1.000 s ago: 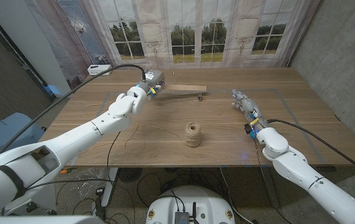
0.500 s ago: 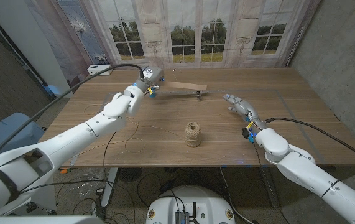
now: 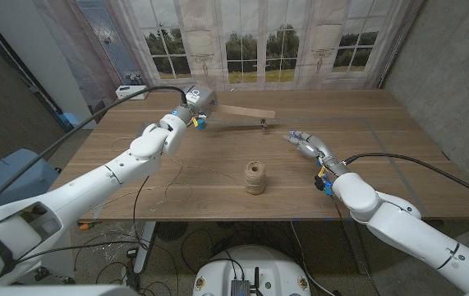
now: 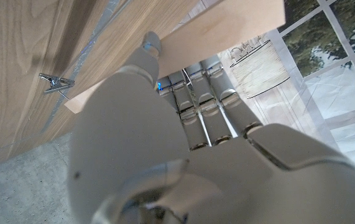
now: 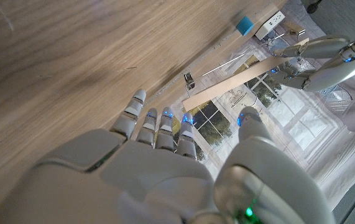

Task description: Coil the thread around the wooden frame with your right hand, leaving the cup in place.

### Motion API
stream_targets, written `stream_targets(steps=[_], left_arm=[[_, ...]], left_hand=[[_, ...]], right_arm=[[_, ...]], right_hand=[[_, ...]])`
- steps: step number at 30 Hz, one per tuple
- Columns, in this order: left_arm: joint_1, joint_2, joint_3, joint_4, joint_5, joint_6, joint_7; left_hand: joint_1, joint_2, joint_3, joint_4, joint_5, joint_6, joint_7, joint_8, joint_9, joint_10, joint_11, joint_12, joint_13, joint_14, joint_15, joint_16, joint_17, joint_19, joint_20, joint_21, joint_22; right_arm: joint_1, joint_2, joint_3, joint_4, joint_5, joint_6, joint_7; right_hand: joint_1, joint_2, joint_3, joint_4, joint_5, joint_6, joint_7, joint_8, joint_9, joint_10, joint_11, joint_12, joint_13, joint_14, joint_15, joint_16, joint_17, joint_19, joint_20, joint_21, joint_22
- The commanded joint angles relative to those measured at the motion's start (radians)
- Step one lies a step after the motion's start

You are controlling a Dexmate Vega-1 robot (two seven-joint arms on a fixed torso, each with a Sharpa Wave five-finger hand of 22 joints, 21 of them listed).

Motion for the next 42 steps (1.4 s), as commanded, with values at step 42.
stream_targets(steps=[42], left_arm=[[0.042,0.004,-0.059,-0.023,0.034,-0.085,0.086]], left_hand=[[0.12,0.108,-0.001,0.007,0.01,0.096,-0.002,-0.01,0.008,0.016,-0.003,-0.005,0.042,0.113,-0.195,-0.005,0.03,-0.026,-0.057,0.07,-0.011]], right_arm=[[0.277,-0.103,-0.359,-0.402,-0.258,-0.678,0.221]], right_hand=[[0.043,-0.041,-0.005,0.003,-0.003,-0.08,-0.028,-0.02,0.007,-0.064,-0.031,-0.023,0.009,-0.006,-0.003,-0.012,0.005,0.014,0.017,-0.002,0.003]])
